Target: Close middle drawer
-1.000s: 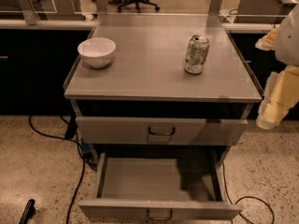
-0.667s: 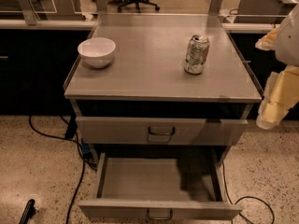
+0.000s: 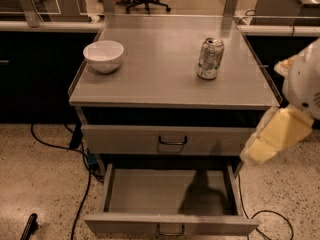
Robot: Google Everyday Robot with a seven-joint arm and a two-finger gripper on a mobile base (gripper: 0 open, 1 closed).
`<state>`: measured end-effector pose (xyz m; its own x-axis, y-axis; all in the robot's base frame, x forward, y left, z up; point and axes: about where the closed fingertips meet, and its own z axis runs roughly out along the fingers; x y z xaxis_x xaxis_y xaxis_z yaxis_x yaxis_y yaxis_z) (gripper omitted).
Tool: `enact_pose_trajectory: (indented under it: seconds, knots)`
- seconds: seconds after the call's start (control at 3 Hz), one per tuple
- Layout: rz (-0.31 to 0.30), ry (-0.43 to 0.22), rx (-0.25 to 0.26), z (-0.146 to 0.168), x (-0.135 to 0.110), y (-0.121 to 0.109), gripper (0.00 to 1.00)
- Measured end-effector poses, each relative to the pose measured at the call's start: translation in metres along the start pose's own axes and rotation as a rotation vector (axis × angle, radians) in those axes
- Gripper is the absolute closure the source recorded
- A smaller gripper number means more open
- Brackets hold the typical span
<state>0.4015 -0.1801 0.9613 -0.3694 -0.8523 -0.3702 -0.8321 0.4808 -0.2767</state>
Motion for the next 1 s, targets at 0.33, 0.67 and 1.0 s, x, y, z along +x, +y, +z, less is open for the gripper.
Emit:
enact_pose_trajectory:
  seconds: [0.33,0.67,1.0]
  knots:
    - [0.230,-0.049,0.044,0.017,0.007,0.044,0.00]
    - [0.405,-0.053,0.028,0.078,0.030,0.071,0.00]
    - [0.448,-0.046,0.037,0.106,0.047,0.081,0.18]
